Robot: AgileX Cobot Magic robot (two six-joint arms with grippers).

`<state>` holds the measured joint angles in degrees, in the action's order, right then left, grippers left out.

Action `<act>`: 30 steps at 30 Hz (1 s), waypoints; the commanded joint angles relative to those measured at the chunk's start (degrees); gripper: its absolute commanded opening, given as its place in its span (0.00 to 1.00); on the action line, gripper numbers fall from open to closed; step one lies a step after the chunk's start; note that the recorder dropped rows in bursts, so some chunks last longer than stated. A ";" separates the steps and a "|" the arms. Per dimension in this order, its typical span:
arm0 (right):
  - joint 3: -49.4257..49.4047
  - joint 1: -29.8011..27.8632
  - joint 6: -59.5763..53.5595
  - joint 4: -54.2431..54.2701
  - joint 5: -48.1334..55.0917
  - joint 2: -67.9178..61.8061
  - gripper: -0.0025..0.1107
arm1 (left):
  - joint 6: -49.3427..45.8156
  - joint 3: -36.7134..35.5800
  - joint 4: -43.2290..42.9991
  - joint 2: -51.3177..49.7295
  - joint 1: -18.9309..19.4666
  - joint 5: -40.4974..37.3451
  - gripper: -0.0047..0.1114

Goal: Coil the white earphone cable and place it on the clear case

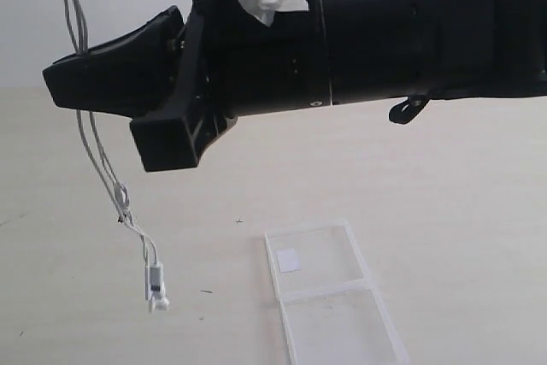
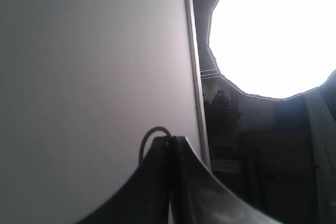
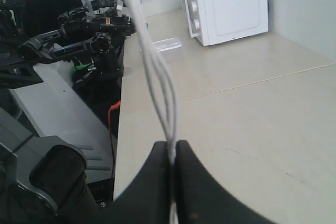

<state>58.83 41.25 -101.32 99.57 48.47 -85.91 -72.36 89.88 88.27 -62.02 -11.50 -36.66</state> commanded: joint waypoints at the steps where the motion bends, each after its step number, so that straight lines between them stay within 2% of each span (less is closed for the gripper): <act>1: 0.45 0.07 1.25 0.38 0.30 -0.17 0.02 | -0.17 0.24 -1.57 1.27 0.22 0.52 0.04; 5: 0.45 0.07 4.43 -2.00 -2.66 -0.04 0.02 | 4.56 0.24 -10.53 3.13 0.22 2.10 0.04; 8: 0.45 0.07 5.39 -2.78 -3.18 -0.04 0.02 | 12.48 0.24 -22.14 4.54 0.22 3.01 0.04; 11: 0.45 -0.05 5.87 -2.78 -3.56 0.19 0.02 | 22.29 0.24 -37.86 5.78 0.22 2.90 0.04; 16: 0.45 -0.05 11.45 -9.74 -11.09 2.77 0.02 | 37.68 0.24 -57.76 7.92 0.22 -2.11 0.04; 22: 0.45 -0.05 18.80 -17.53 -18.53 7.17 0.02 | 48.56 0.24 -73.02 10.25 0.22 -9.06 0.04; 30: 1.44 -0.05 27.32 -25.51 -18.50 11.33 0.02 | 50.51 -1.08 -86.21 10.93 0.22 -19.72 0.04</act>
<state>59.21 41.25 -77.64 77.34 30.04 -76.07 -22.86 89.88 6.11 -51.29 -11.40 -52.90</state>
